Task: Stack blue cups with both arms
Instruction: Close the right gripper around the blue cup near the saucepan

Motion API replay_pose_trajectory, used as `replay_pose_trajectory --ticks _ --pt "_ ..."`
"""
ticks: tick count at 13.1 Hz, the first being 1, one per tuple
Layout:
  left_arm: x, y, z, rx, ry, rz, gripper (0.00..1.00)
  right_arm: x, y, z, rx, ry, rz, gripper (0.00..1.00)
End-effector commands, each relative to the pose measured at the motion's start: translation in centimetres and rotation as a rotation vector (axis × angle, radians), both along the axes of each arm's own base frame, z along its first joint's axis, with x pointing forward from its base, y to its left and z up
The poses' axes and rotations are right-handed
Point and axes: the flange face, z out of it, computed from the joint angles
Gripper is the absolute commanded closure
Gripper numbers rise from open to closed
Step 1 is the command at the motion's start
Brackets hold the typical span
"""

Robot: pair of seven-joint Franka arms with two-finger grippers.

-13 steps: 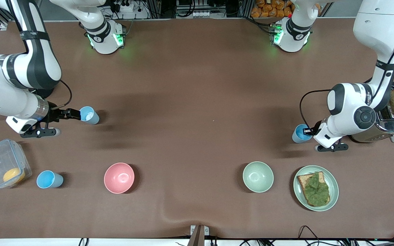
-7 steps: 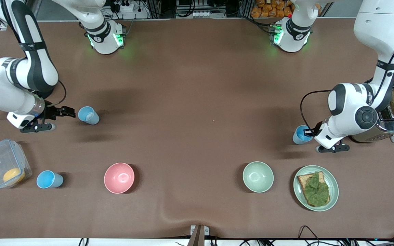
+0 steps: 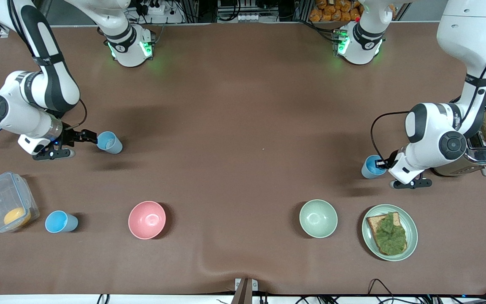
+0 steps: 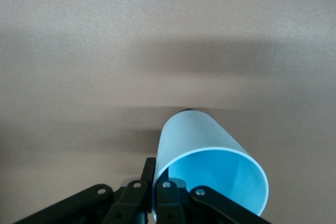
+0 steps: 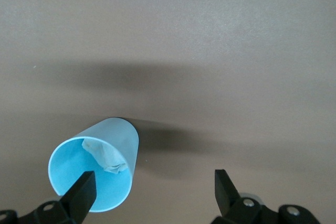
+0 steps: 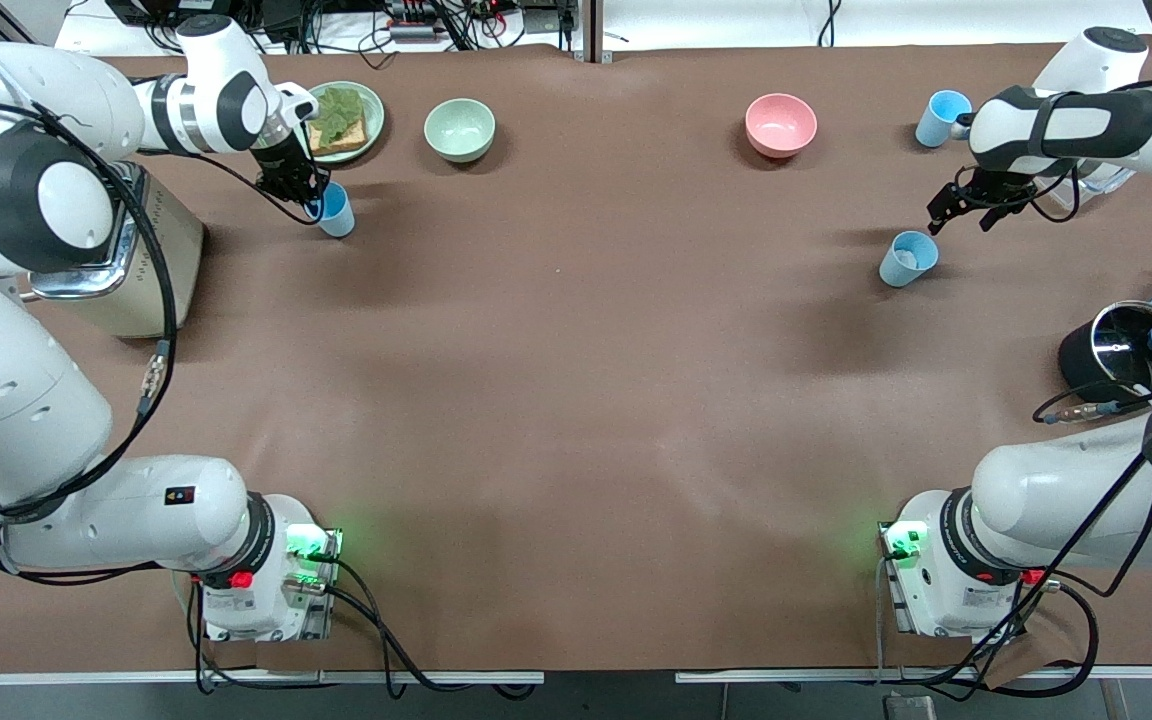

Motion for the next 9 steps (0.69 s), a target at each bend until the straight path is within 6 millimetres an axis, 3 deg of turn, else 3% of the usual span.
replay_pose_trajectory --ticks 1,5,6,9 --pt "0.3 0.1 0.2 -0.013 -0.005 0.018 1.0 -1.4 0.1 -1.1 0.013 -0.023 0.001 0.0" --pt "0.2 0.1 0.0 -0.012 -0.002 0.02 1.0 -2.0 0.5 -2.6 0.019 -0.015 -0.003 0.0" --pt "0.2 0.1 0.0 -0.013 -0.002 0.018 1.0 -2.1 0.6 -3.0 0.021 -0.006 -0.002 0.05" --pt "0.2 -0.2 -0.1 -0.012 -0.001 0.015 1.0 -2.0 1.8 -4.0 0.044 0.01 -0.007 0.44"
